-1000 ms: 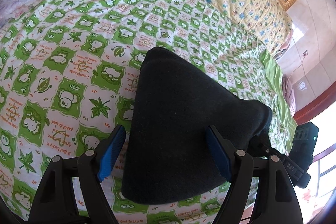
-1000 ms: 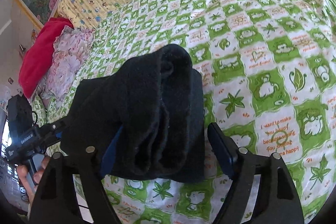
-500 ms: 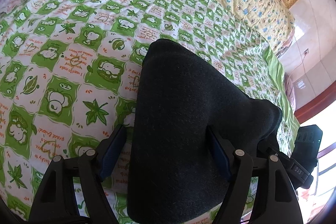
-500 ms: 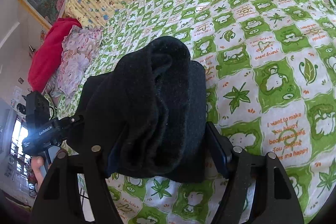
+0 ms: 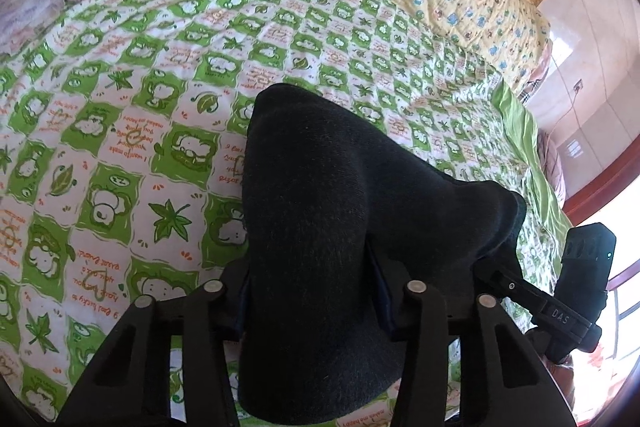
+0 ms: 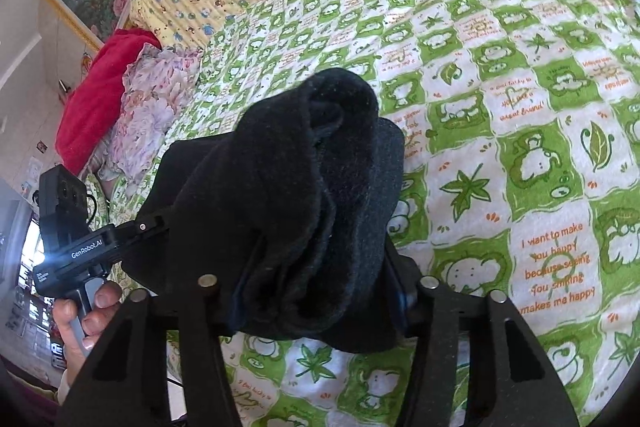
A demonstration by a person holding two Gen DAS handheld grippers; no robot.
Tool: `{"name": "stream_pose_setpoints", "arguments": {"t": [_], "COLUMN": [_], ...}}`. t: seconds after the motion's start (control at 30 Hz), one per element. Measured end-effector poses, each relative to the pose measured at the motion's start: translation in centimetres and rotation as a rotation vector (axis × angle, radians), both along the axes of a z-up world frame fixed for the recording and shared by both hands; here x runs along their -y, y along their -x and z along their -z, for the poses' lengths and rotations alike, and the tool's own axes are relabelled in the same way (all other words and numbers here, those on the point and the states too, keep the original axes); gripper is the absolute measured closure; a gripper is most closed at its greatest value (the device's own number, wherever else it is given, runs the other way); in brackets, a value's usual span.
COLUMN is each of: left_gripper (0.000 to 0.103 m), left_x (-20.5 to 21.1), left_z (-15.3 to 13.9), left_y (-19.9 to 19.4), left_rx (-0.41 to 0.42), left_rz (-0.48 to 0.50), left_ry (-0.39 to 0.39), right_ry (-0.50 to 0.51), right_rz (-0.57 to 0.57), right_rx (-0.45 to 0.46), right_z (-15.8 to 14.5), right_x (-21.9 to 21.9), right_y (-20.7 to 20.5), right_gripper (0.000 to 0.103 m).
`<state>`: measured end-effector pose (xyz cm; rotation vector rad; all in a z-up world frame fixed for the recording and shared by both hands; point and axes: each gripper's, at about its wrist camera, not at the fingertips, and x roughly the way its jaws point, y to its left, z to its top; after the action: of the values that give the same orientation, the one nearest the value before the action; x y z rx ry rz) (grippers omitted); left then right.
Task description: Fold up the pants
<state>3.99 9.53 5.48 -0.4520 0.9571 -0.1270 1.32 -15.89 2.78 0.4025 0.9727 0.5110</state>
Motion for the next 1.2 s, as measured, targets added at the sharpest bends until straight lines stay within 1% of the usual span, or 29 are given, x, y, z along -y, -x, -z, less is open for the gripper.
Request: {"name": "stream_pose_setpoints", "arguments": {"t": [0.2,0.37,0.67,0.97,1.2], "left_gripper": [0.061,0.061,0.061,0.061,0.062], "left_x": [-0.5,-1.6,-6.2,-10.1,-12.7], "left_z": [-1.9,-3.7,-5.7,-6.5,-6.4], "left_y": [0.9,1.8,3.4,4.2,3.5], "left_rx": [0.037,0.075,0.123,0.145,0.146], "left_rz": [-0.007,-0.044,-0.139,-0.233,-0.288], "left_ry": [0.021,0.008,-0.005,-0.045,-0.073], "right_ry": [-0.039,-0.064,-0.062,-0.04,-0.023], "right_rz": [-0.003,-0.04,-0.126,-0.222,-0.273], "right_rx": [0.022,0.048,0.101,0.138,0.163], "right_z": [-1.7,-3.2,-5.3,-6.1,-6.3], "right_x": [-0.4,-1.7,-6.2,-11.6,-14.9], "right_y": [-0.1,-0.2,-1.9,-4.1,-6.1], "right_gripper": [0.054,0.056,0.056,0.056,0.056]}}
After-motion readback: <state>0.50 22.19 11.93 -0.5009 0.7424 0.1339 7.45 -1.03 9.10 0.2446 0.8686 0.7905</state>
